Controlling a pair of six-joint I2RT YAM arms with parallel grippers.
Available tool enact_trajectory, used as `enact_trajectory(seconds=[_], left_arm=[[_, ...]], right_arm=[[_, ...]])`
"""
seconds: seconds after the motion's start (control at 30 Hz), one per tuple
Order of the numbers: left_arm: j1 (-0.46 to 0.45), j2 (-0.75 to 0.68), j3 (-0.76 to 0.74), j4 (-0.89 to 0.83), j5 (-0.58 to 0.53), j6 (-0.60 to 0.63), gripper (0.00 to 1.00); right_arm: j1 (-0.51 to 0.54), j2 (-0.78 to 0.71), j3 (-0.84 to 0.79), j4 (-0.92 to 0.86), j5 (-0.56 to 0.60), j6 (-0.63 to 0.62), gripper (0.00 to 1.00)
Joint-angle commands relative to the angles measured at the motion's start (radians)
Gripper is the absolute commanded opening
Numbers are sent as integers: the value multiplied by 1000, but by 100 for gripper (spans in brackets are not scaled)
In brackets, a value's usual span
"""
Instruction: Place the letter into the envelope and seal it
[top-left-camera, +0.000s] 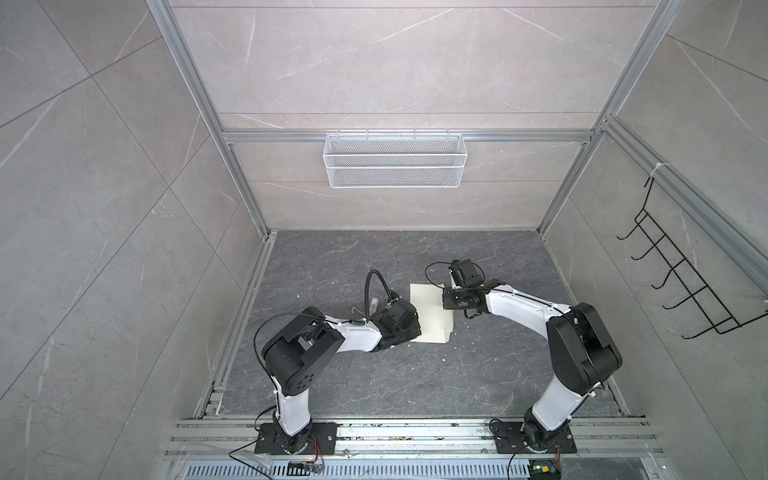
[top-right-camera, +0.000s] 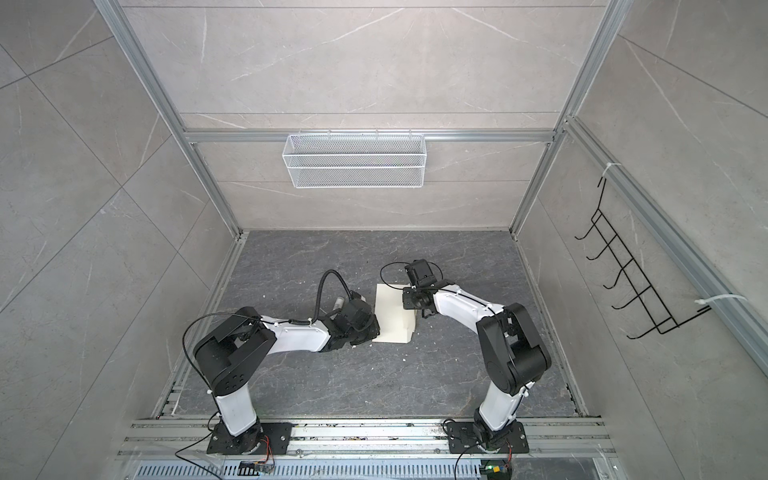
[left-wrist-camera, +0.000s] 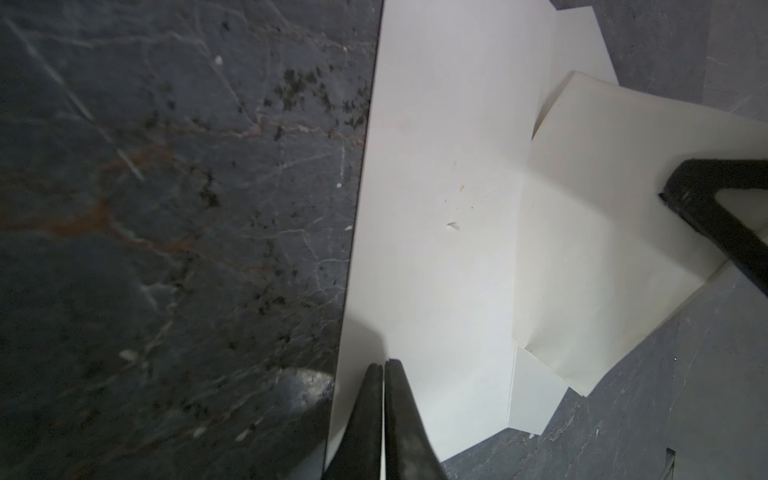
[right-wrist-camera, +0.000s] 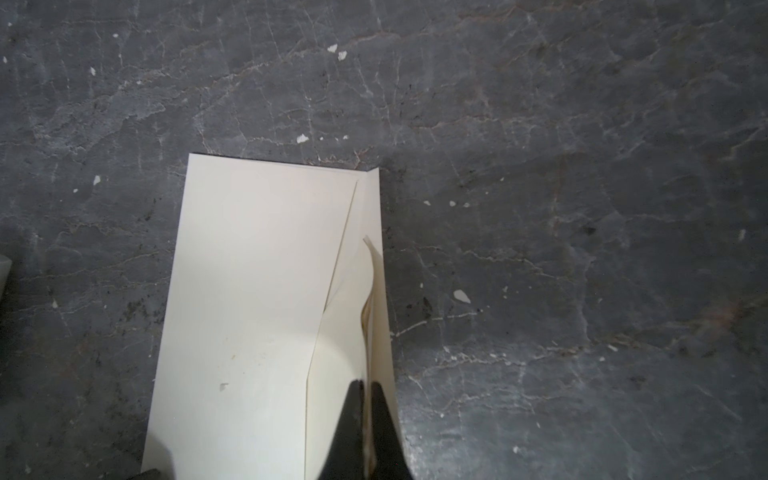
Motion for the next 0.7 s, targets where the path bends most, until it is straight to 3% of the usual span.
enact_trajectory(seconds=[0.0, 0.47, 0.67], left_arm=[[-1, 16, -11, -37, -11, -4, 9], [-1, 12, -10, -35, -16, -6, 10], [-1, 13, -6, -35, -15, -4, 10]], right_arm=[[-12, 42, 39, -55, -35, 28, 0], [-39, 16, 28, -5, -170, 40, 0], [-41, 69, 88, -85, -138, 22, 0]])
